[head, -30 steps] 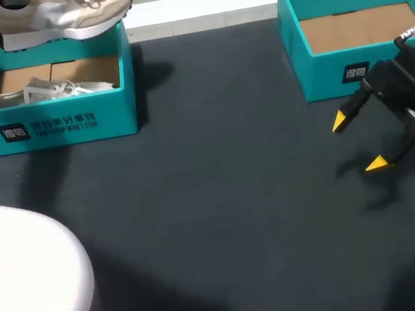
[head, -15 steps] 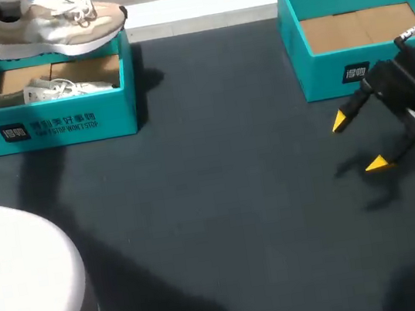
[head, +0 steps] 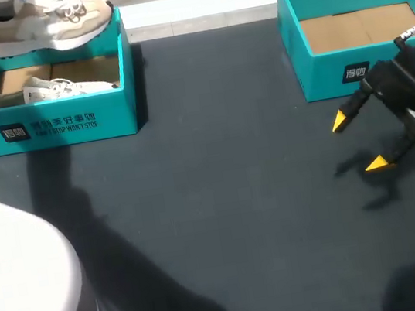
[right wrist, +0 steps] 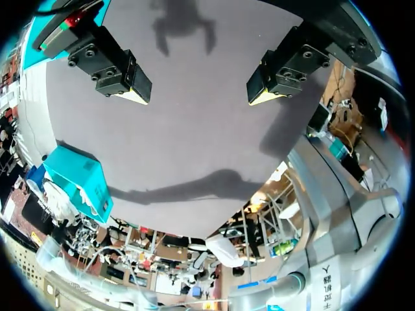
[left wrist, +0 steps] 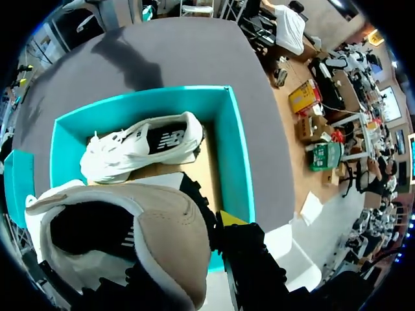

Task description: Take the shoe out of the shoebox, open the shoe tongue, remove and reinsert the insole, then place the shoe into the shoebox

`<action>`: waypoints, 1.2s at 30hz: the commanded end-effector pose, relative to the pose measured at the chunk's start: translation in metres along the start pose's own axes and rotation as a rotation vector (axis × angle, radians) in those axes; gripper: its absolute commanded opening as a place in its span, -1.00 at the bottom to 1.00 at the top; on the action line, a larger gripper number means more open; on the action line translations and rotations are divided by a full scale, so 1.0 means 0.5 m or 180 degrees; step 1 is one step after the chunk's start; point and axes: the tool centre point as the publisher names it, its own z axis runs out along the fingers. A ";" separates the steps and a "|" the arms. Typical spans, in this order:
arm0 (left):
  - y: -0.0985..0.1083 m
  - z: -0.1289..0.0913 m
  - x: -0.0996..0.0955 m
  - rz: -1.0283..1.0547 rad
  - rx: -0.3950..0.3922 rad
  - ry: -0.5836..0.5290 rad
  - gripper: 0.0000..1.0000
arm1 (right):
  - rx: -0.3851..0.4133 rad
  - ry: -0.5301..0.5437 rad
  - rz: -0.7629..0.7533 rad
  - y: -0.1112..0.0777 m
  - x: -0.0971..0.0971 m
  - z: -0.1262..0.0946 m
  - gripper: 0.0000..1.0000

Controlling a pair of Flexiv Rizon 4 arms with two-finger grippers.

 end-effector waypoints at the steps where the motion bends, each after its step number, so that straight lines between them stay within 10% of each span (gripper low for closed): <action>1: 0.025 0.038 0.009 -0.0079 -0.0007 -0.0017 -1.00 | 0.0008 0.0000 0.0003 0.000 0.000 0.001 1.00; 36: 0.105 0.220 0.050 -0.0595 0.0054 0.0112 -1.00 | 0.0008 0.0000 0.0003 0.000 0.000 0.001 1.00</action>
